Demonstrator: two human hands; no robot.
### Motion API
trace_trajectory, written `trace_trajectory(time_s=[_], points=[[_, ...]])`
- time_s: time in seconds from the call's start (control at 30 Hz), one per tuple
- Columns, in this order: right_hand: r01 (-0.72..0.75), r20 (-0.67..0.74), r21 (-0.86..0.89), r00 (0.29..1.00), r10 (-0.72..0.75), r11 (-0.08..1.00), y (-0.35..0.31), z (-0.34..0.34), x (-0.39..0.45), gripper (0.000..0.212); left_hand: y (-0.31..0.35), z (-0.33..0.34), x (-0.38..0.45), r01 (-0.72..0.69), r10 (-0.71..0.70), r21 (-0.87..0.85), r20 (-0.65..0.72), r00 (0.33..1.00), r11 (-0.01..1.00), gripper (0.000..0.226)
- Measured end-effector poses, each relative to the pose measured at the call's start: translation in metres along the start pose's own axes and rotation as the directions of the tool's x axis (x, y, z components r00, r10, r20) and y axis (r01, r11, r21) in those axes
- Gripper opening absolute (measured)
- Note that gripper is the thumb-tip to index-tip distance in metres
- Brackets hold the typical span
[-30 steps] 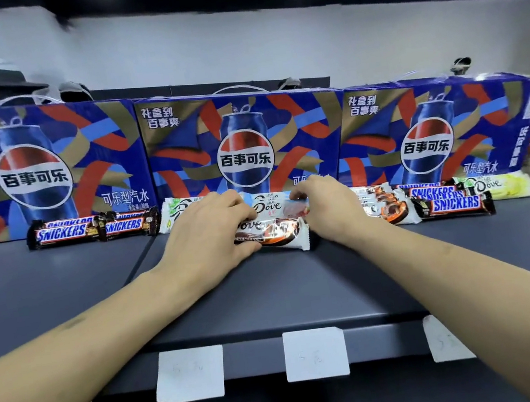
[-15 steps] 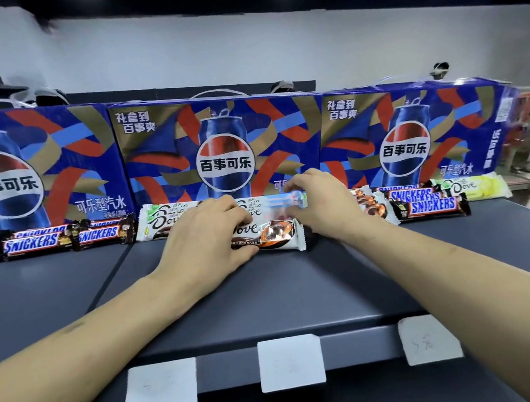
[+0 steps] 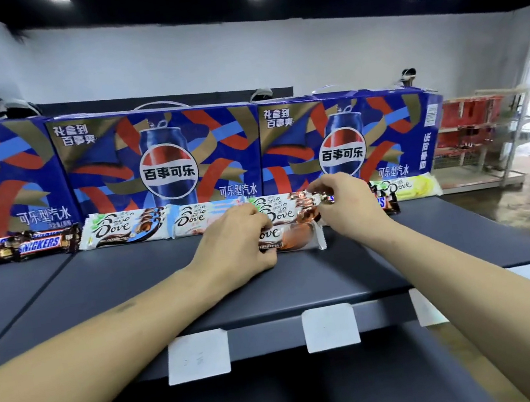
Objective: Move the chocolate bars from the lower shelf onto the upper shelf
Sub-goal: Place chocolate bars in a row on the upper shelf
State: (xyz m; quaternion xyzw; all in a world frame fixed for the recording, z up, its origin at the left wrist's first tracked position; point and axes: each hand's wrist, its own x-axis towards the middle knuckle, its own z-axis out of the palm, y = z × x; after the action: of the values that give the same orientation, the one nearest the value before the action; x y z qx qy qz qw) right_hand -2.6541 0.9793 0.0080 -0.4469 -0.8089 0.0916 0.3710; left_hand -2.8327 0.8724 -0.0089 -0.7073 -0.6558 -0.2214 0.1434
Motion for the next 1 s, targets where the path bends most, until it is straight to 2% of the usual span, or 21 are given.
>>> trace_trajectory(time_s=[0.3, 0.43, 0.53, 0.63, 0.77, 1.0], points=[[0.001, -0.007, 0.065, 1.000, 0.000, 0.998, 0.022, -0.015, -0.010, 0.035, 0.020, 0.018, 0.036, 0.086, -0.085, -0.013, 0.045, 0.995, 0.996, 0.037], [0.041, 0.011, 0.092, 0.999, -0.042, 0.995, 0.021, -0.018, -0.020, 0.034, 0.027, 0.023, 0.040, 0.119, -0.119, 0.031, 0.015, 0.993, 0.992, 0.033], [0.070, 0.041, 0.087, 0.996, -0.074, 0.994, 0.019, -0.015, -0.025, 0.035, 0.029, 0.024, 0.037, 0.143, -0.143, 0.030, -0.006, 0.990, 0.989, 0.041], [0.102, 0.050, 0.109, 0.993, -0.108, 0.989, 0.015, -0.012, -0.033, 0.031, 0.031, 0.019, 0.026, 0.162, -0.162, 0.004, -0.027, 0.986, 0.987, 0.053], [0.147, 0.069, 0.122, 0.985, -0.156, 0.982, 0.005, -0.003, -0.045, 0.031, 0.035, 0.002, -0.003, 0.170, -0.170, -0.002, -0.055, 0.984, 0.985, 0.045], [0.239, 0.146, 0.087, 0.957, -0.249, 0.967, -0.024, 0.002, -0.084, 0.047, 0.040, -0.031, -0.071, 0.166, -0.172, 0.141, 0.028, 0.985, 0.976, 0.050]])
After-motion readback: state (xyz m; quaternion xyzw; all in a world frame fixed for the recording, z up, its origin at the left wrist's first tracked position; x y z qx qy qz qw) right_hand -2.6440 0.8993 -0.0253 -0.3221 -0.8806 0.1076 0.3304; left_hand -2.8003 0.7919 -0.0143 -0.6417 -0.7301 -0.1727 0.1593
